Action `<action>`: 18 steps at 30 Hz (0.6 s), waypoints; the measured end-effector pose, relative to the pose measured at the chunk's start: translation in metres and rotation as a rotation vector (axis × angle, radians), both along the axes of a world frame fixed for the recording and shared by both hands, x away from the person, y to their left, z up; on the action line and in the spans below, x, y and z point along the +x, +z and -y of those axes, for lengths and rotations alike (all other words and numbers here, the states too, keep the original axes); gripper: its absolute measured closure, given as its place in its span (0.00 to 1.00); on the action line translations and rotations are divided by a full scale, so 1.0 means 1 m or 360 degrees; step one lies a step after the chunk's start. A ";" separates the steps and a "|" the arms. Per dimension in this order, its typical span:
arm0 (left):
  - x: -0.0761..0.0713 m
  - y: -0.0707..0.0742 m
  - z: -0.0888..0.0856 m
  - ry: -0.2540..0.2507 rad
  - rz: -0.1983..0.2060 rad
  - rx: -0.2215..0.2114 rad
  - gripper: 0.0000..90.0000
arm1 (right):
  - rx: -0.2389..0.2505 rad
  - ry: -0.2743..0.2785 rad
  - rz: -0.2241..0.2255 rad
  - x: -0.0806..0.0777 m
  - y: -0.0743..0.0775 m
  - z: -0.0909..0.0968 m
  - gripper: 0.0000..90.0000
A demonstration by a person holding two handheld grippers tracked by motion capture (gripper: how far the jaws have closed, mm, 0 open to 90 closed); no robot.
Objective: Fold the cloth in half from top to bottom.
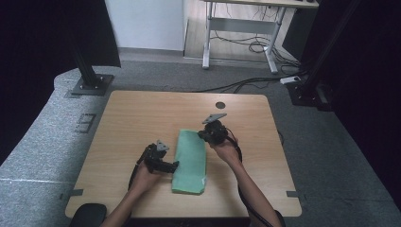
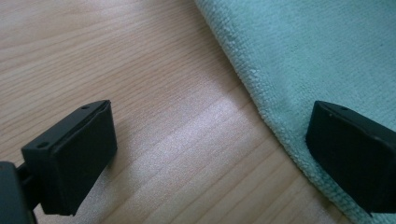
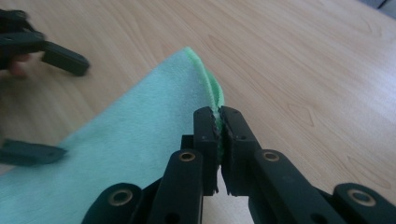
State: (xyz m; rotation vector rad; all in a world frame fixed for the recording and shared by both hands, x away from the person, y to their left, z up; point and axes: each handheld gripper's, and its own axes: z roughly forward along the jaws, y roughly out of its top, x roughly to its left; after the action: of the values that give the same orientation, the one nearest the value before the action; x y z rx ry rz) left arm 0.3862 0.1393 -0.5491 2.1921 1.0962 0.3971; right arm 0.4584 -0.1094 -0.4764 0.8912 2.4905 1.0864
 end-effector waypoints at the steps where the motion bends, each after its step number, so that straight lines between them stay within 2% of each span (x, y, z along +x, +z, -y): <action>1: 0.000 0.000 0.000 0.0001 0.0000 0.0000 0.02 | 0.0005 0.0009 0.0010 -0.003 0.003 0.000 0.94; 4: 0.000 0.000 0.000 0.0004 0.0001 -0.0002 0.02 | 0.0039 0.0045 0.0039 -0.016 0.012 0.002 0.94; 8: 0.000 0.000 0.000 0.0009 0.0001 -0.0003 0.02 | 0.0049 0.0069 0.0056 -0.025 0.016 0.004 0.94; 15: 0.000 0.000 0.000 0.0010 0.0001 -0.0002 0.02 | 0.0068 0.0145 0.0065 -0.052 0.019 0.009 0.94; 18: -0.001 0.000 0.000 0.0013 0.0002 -0.0003 0.02 | 0.0065 0.0165 0.0067 -0.059 0.019 0.011 0.94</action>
State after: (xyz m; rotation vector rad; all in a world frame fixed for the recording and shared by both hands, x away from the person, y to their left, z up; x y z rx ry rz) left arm 0.3857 0.1388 -0.5493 2.1856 1.1050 0.4010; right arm 0.3991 -0.1200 -0.4570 0.7495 2.5128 1.1804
